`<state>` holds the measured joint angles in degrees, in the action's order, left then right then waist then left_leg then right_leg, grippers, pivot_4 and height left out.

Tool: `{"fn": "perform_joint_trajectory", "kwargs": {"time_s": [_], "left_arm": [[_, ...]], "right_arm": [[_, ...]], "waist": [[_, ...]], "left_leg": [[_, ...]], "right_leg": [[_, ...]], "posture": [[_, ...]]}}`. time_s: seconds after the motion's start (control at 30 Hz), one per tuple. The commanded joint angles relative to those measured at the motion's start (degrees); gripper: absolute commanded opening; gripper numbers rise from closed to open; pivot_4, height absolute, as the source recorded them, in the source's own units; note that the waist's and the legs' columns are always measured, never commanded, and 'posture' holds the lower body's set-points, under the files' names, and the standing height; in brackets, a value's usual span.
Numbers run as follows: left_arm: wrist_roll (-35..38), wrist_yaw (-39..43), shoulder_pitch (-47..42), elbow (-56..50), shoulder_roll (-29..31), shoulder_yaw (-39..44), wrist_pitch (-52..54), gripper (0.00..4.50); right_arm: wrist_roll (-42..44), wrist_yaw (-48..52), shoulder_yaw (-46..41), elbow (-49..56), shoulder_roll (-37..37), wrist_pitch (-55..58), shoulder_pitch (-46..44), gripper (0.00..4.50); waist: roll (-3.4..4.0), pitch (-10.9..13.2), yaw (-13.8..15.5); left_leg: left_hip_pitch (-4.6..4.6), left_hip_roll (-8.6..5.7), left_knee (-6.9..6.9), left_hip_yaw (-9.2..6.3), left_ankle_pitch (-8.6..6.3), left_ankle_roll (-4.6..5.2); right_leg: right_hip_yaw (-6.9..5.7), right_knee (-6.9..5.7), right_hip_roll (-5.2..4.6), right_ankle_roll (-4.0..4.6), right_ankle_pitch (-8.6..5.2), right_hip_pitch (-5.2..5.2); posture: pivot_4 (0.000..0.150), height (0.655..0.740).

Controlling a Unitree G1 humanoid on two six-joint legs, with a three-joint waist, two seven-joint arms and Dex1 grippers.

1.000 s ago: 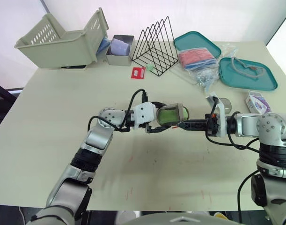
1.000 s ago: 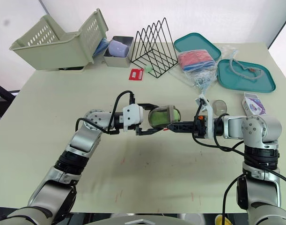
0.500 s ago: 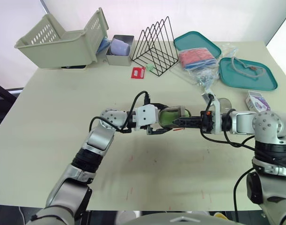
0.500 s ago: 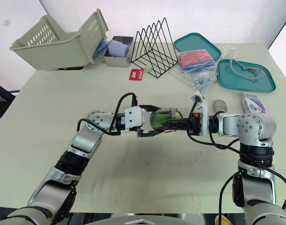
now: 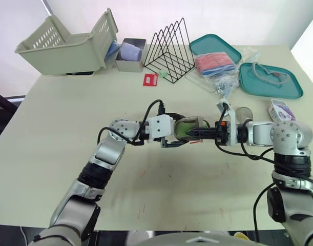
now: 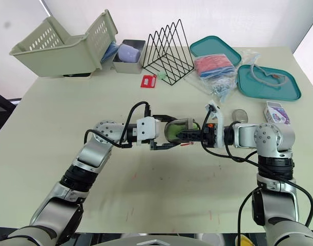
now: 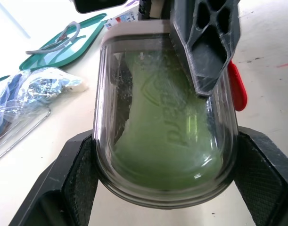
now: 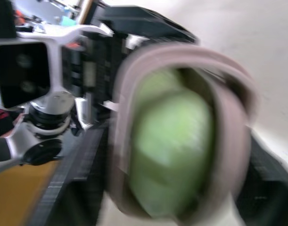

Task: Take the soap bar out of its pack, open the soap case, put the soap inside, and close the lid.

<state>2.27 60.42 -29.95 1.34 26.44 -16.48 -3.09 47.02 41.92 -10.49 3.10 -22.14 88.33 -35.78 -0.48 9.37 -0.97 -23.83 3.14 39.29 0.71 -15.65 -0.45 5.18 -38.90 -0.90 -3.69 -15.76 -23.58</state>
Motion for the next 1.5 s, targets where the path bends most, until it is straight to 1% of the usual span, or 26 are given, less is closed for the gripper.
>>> {"fn": "perform_joint_trajectory", "kwargs": {"time_s": [0.03, 0.33, 0.47, 0.5, 0.53, 0.6, 0.73, 0.9, 1.03, 1.1, 1.2, 1.27, 1.33, 1.5], "left_arm": [[1.36, 0.44, -1.12, -2.65, -0.36, -0.08, -0.69, 3.44], [0.66, -0.13, -2.23, -0.01, -0.49, 0.19, -2.51, 3.44], [2.08, 0.86, -2.56, 0.74, -0.71, 0.6, -1.56, 3.44], [2.73, 1.07, -2.71, 0.84, -0.91, 0.9, -0.95, 4.24], [3.27, 1.34, -2.92, 0.95, -1.05, 1.16, -0.42, 4.49], [3.96, 1.93, -3.28, 1.17, -1.11, 1.46, 0.32, 4.5], [6.63, 3.81, -3.83, 1.25, -0.28, 2.78, 2.64, 4.5], [11.13, 7.68, -4.02, 0.69, 3.08, 4.78, 7.37, 4.5], [12.3, 9.52, -4.65, 2.57, 5.43, 6.12, 9.47, 4.5], [12.8, 9.27, -5.15, 3.4, 5.8, 6.94, 10.87, 4.5], [14.03, 8.41, -5.61, 3.39, 5.28, 7.77, 13.91, 4.5], [14.67, 8.54, -5.44, 2.34, 4.84, 7.41, 15.81, 4.5], [14.84, 8.18, -5.92, 1.73, 4.08, 6.62, 17.82, 4.5], [13.75, 6.19, -6.6, -0.09, 1.12, 4.33, 20.61, 4.5]], "right_arm": [[0.6, -0.81, 0.32, 1.15, -0.41, -1.21, -0.85, 2.2], [2.21, -0.02, 1.78, 2.14, -1.58, -2.09, 0.15, 2.19], [2.2, 0.72, 2.97, 2.36, -2.55, -3.59, 0.35, 2.19], [2.13, 0.96, 3.35, 2.41, -2.83, -4.11, 0.36, 2.19], [2.04, 1.3, 3.85, 2.53, -3.22, -4.73, 0.39, 2.19], [2.05, 1.79, 4.73, 2.63, -3.96, -5.78, 0.44, 2.03], [1.76, 2.7, 6.34, 2.59, -5.62, -7.7, 0.53, 2.03], [1.03, 4.2, 8.45, 2.53, -8.17, -10.06, 0.56, 2.03], [-1.29, 6.87, 11.6, 2.02, -11.56, -13.79, -0.09, 2.03], [-4.17, 9.96, 15.07, 2.4, -14.66, -17.68, -0.81, 2.03], [-11.17, 16.57, 22.42, 3.53, -21.29, -26.48, -3.53, 2.03], [-14.66, 19.98, 25.79, 3.52, -24.45, -30.32, -6.87, 2.03], [-21.47, 23.01, 31.18, 3.63, -27.9, -35.6, -11.73, 2.03], [-31.83, 29.87, 40.42, 4.43, -31.58, -41.16, -20.53, 2.03]], "waist": [[0.0, 0.0, 0.0], [0.0, 0.0, 0.0], [0.0, 0.0, -0.01], [0.0, 0.0, -0.02], [0.0, 0.0, -0.02], [0.0, 0.0, -0.05], [0.0, 0.0, -0.05], [0.0, 0.0, -0.14], [0.0, 0.0, -0.16], [0.0, 0.0, -0.04], [0.01, 0.04, 0.03], [0.01, 0.05, -0.04], [0.01, 0.05, -0.2], [0.1, 0.11, -0.13]], "left_leg": [[0.0, 0.0, 0.0, 0.0, 0.0, 0.0], [0.0, 0.0, 0.0, 0.0, 0.0, 0.0], [-0.01, 0.0, 0.0, 0.0, 0.0, 0.0], [-0.01, 0.0, 0.0, 0.0, 0.0, 0.0], [-0.01, 0.0, 0.0, 0.0, 0.0, 0.0], [-0.01, 0.0, 0.0, 0.0, 0.0, 0.0], [-0.01, 0.0, 0.0, 0.0, 0.0, 0.0], [-0.01, 0.01, -0.01, 0.0, 0.0, 0.0], [-0.01, 0.01, -0.01, 0.0, 0.0, 0.0], [-0.01, 0.0, -0.01, 0.0, 0.0, 0.0], [-0.02, 0.0, 0.01, 0.0, 0.0, 0.0], [-0.02, 0.0, 0.01, 0.01, 0.0, 0.01], [-0.02, 0.01, 0.0, 0.01, 0.0, 0.0], [-0.02, 0.02, -0.04, 0.02, 0.0, 0.0]], "right_leg": [[0.0, 0.0, 0.0, 0.0, 0.0, 0.0], [0.0, 0.01, 0.0, 0.0, 0.0, 0.0], [0.0, 0.02, 0.0, 0.0, 0.0, 0.0], [0.0, 0.02, 0.0, 0.0, 0.0, 0.0], [0.0, 0.01, 0.0, 0.0, 0.0, 0.0], [0.0, 0.01, 0.0, 0.0, 0.0, 0.0], [0.0, 0.02, 0.0, 0.0, 0.0, 0.0], [-0.01, 0.02, 0.0, 0.0, 0.0, 0.0], [-0.01, 0.03, 0.01, 0.0, 0.0, 0.0], [0.0, 0.05, 0.0, -0.01, 0.0, 0.0], [-0.02, 0.06, -0.01, -0.01, 0.0, 0.0], [-0.02, 0.06, -0.01, -0.01, -0.01, -0.01], [-0.01, 0.05, 0.0, -0.01, -0.01, -0.04], [-0.01, 0.07, 0.01, -0.01, -0.01, -0.08]], "posture": [[0.15, 0.74], [0.15, 0.74], [0.15, 0.74], [0.15, 0.74], [0.15, 0.74], [0.15, 0.74], [0.15, 0.74], [0.15, 0.74], [0.15, 0.74], [0.15, 0.74], [0.15, 0.74], [0.15, 0.74], [0.15, 0.74], [0.15, 0.74]]}}
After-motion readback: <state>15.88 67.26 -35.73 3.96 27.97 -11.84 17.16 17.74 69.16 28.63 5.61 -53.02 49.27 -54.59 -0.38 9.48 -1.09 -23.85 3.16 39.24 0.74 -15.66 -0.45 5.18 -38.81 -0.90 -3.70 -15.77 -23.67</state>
